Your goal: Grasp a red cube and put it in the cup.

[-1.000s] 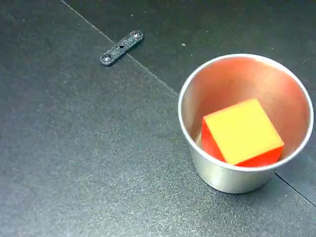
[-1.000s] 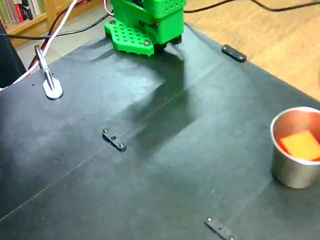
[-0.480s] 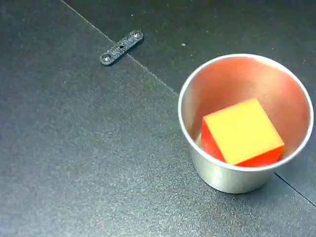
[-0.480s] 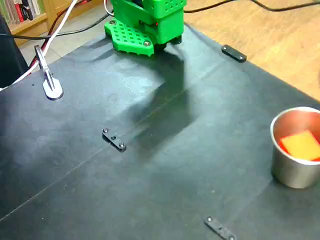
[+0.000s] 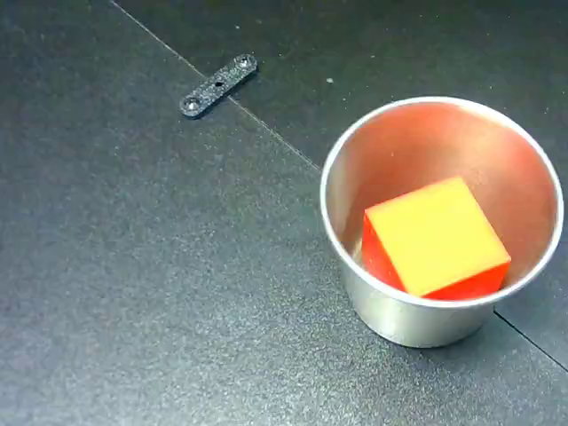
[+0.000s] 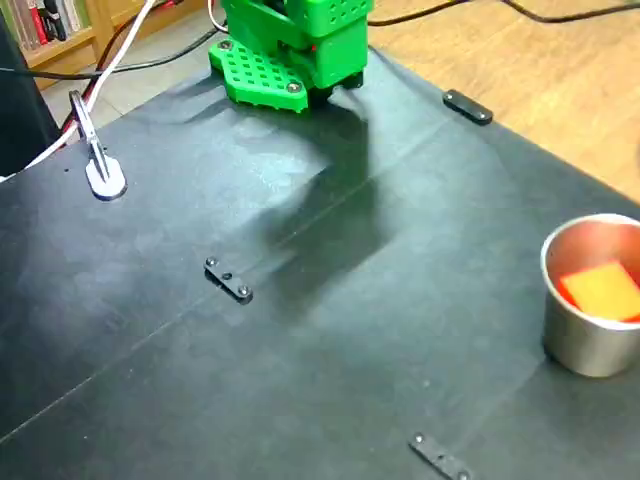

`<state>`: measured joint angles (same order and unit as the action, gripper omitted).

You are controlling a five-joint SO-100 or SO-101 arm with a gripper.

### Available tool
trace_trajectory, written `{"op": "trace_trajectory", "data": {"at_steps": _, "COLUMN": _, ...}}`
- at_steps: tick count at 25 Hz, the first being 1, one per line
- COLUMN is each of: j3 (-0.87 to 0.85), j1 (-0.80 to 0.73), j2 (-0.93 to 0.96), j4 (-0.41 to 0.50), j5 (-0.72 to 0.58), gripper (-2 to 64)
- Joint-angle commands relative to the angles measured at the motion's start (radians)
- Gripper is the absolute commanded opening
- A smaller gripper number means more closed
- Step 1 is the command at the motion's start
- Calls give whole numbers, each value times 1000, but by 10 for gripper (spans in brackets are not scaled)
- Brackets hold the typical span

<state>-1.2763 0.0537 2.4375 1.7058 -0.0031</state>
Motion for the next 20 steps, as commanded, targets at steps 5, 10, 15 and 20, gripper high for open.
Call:
{"op": "trace_trajectory", "data": {"at_steps": 5, "j3": -3, "j1": -2, "j2": -11, "j4": 3, "j5": -2, "gripper": 373}}
{"op": "trace_trajectory", "data": {"at_steps": 10, "j3": -3, "j1": -2, "j2": -14, "j4": 3, "j5": 3, "gripper": 373}}
{"op": "trace_trajectory", "data": {"at_steps": 15, "j3": -3, "j1": -2, "j2": -14, "j4": 3, "j5": -2, "gripper": 373}}
{"op": "trace_trajectory", "data": {"at_steps": 20, "j3": -3, "j1": 2, "j2": -14, "j4": 3, "j5": 0, "gripper": 373}}
